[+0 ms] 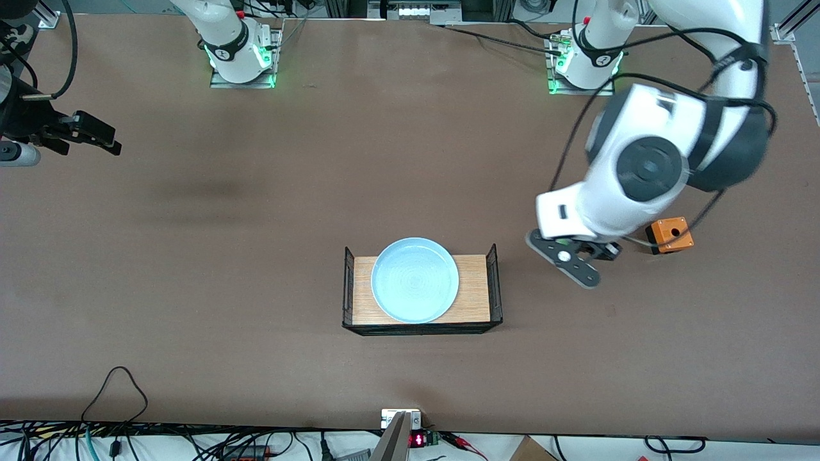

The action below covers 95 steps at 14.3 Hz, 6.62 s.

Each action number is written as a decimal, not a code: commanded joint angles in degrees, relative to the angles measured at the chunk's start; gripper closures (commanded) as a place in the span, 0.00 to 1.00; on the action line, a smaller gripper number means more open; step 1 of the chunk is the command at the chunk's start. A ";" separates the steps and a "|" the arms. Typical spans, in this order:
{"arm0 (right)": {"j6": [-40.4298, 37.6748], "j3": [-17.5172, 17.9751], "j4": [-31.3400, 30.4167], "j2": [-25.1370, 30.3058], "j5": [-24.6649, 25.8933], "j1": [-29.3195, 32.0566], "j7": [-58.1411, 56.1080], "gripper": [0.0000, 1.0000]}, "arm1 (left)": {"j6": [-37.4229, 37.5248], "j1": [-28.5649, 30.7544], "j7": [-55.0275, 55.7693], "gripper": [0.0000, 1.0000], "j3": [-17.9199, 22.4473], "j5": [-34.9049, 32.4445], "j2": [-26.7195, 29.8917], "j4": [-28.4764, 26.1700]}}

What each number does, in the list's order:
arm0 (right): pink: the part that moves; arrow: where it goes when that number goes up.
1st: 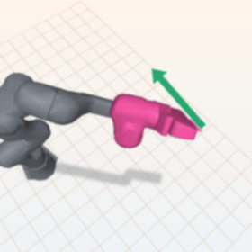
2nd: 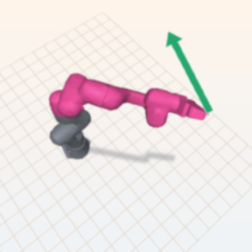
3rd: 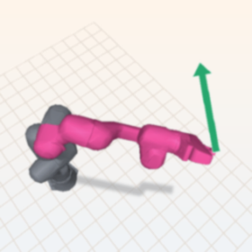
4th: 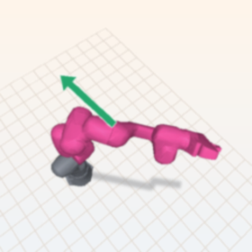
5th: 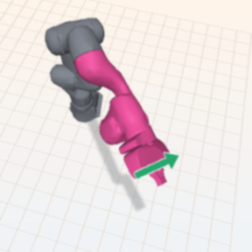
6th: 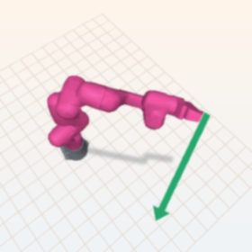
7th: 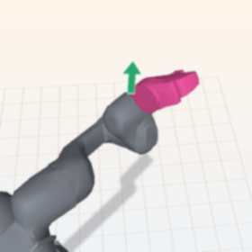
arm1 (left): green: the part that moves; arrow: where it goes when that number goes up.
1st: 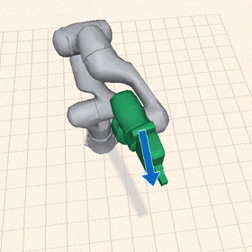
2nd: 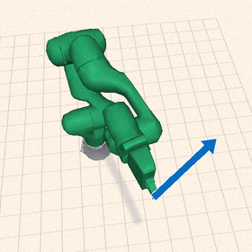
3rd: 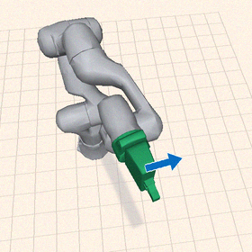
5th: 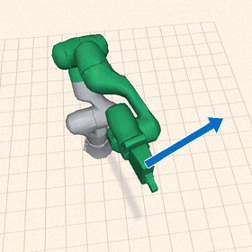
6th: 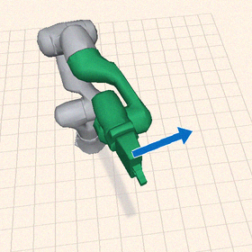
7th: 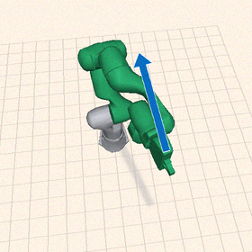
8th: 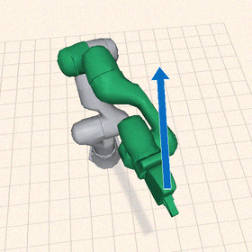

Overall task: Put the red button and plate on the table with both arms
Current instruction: 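Carry the green button beside the orange box and lower it, then release the button with the left gripper while the right gripper reaches the plate, then grasp the rim of the white plate with the right gripper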

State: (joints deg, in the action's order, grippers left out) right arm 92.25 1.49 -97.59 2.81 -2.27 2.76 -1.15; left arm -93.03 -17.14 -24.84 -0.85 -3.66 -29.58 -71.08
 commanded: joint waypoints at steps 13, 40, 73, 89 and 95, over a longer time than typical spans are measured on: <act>1.08 0.80 2.41 -5.53 -5.99 -17.51 30.55 0.00 | -21.14 17.05 -58.65 0.71 -0.64 2.78 -5.39 -21.21; 29.38 -0.52 19.46 -35.76 -14.26 -35.02 82.89 0.00 | -0.24 18.37 -23.81 0.00 -1.69 8.50 1.63 -17.71; 44.51 -2.19 19.46 -43.59 -12.58 -38.18 87.72 0.88 | -0.05 17.49 22.64 0.00 -1.96 0.58 29.31 -22.35; 43.54 -2.10 19.20 -40.96 -13.90 -38.62 83.68 1.00 | -0.05 17.67 22.73 0.00 -1.96 0.67 29.23 -22.35; 35.91 -2.10 18.23 -35.17 -14.43 -38.54 82.63 1.00 | -0.05 17.67 22.73 0.00 -1.96 0.67 29.14 -22.35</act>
State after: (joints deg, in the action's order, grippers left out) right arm 131.71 -0.08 -78.98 -35.35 -15.61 -35.79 82.93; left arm -92.39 0.08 -1.44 -2.53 -2.34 -0.68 -93.02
